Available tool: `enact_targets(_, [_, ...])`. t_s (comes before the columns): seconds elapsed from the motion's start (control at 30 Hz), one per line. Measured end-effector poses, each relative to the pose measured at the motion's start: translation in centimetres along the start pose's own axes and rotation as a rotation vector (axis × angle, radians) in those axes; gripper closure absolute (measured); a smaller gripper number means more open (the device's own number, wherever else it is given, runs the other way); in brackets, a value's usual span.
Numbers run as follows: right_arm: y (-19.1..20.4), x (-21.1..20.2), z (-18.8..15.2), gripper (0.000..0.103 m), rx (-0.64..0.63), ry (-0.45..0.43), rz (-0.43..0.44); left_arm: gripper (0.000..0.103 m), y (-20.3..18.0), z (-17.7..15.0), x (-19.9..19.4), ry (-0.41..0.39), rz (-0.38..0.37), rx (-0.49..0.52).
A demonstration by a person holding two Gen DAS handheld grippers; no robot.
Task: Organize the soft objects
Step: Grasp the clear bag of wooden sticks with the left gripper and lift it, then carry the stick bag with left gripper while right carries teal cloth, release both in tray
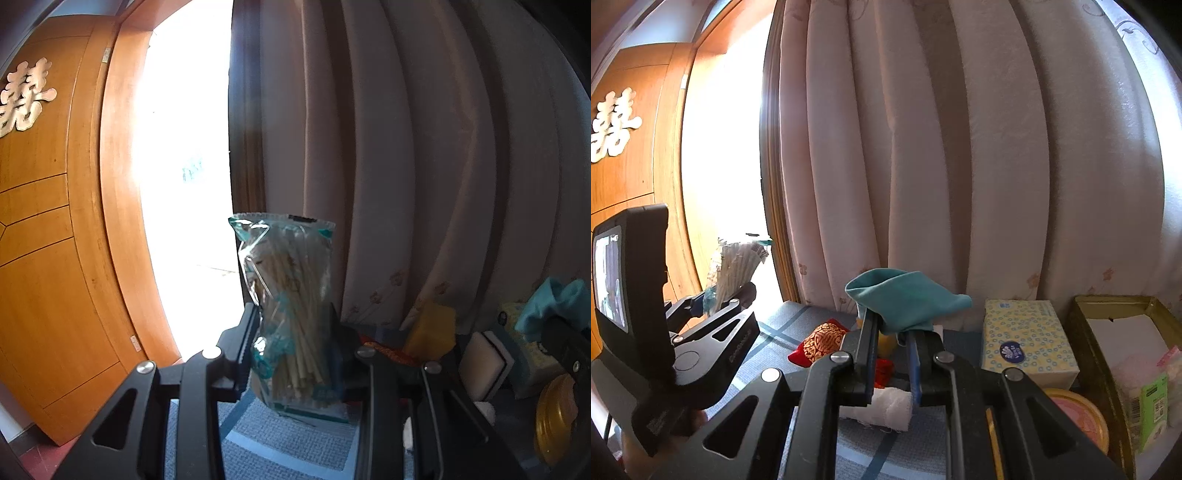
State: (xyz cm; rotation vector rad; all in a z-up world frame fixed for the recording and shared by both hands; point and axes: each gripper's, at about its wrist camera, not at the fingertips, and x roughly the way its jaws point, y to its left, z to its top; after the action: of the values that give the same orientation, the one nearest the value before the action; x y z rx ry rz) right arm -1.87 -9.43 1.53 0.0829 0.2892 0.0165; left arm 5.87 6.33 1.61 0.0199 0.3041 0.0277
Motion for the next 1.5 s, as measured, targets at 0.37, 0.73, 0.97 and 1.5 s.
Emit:
enact_targets(0.37, [-0.9,-2.6,-0.6,0.087,-0.072,-0.048,-0.045,0.07,-0.1,-0.7,-2.4,-0.044,-0.066,-0.015])
enact_targets(0.73, [-2.8,-5.8,-1.4,0.087,-0.19,-0.138,-0.122,0.07,-2.0,-1.8,-5.8,-0.109,-0.127,-0.034])
enact_targets(0.97, [-5.2,-7.0,-1.2,0.087,-0.167,-0.171,-0.16,0.07,-5.0,-2.5,-7.3,-0.097,-0.197,-0.016])
enact_targets(1.5, [-14.0,-9.2,-1.2,0.087,-0.055,-0.178,-0.28,0.07,-14.1,-3.3,-11.1,-0.122,-0.374,0.078])
